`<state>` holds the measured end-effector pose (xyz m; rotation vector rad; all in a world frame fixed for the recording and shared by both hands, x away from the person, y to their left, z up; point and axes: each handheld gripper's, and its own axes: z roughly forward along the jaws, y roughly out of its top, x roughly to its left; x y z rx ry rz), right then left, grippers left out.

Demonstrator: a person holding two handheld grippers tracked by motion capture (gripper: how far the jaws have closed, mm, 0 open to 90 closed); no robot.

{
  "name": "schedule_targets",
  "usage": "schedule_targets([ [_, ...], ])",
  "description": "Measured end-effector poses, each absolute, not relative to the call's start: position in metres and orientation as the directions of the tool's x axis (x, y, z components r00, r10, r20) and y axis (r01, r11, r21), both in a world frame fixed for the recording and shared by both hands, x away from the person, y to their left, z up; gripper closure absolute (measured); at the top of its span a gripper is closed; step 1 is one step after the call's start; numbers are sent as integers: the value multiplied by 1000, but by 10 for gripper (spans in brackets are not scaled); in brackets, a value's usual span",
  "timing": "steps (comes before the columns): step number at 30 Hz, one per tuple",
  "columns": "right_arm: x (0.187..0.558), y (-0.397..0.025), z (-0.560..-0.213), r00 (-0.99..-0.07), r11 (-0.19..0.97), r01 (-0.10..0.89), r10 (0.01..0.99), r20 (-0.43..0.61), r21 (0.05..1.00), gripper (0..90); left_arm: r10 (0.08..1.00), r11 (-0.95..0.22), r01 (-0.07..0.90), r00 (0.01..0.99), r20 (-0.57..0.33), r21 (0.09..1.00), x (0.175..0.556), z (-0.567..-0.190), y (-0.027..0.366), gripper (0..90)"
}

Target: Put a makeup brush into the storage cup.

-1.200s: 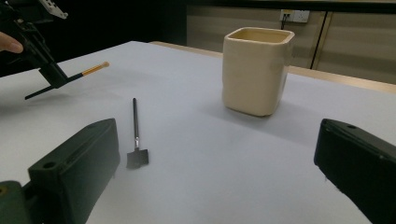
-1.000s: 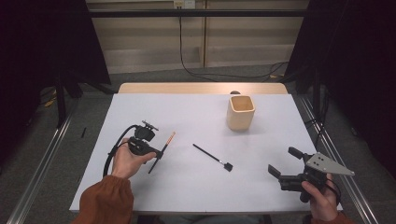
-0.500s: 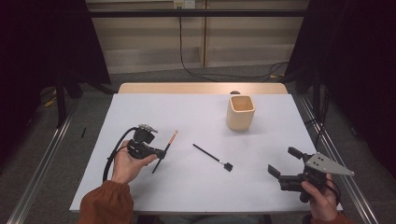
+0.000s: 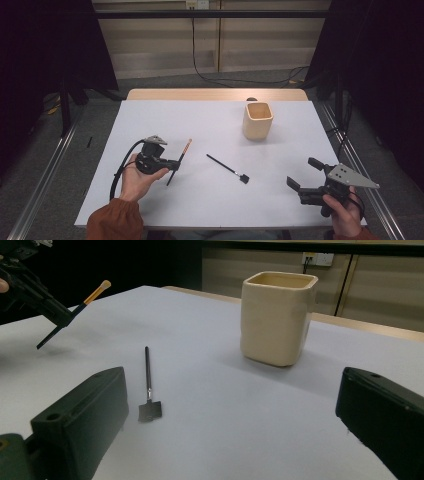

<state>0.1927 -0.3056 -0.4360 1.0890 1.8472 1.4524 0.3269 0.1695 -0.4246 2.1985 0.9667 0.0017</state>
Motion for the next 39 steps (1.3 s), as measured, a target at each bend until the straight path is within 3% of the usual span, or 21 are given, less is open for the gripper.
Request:
schedule_targets([
  [16,192,-305,-435,-531,92,251,845,58,963,0,584,-413,583,759,-288,700,315,-420,166,844],
  [29,192,-304,-435,-538,93,251,841,59,963,0,587,-255,447,776,-230,858,306,-416,173,843],
  [39,192,-304,-434,-538,90,249,841,60,964,0,565,-213,410,792,-231,887,304,-418,169,843],
])
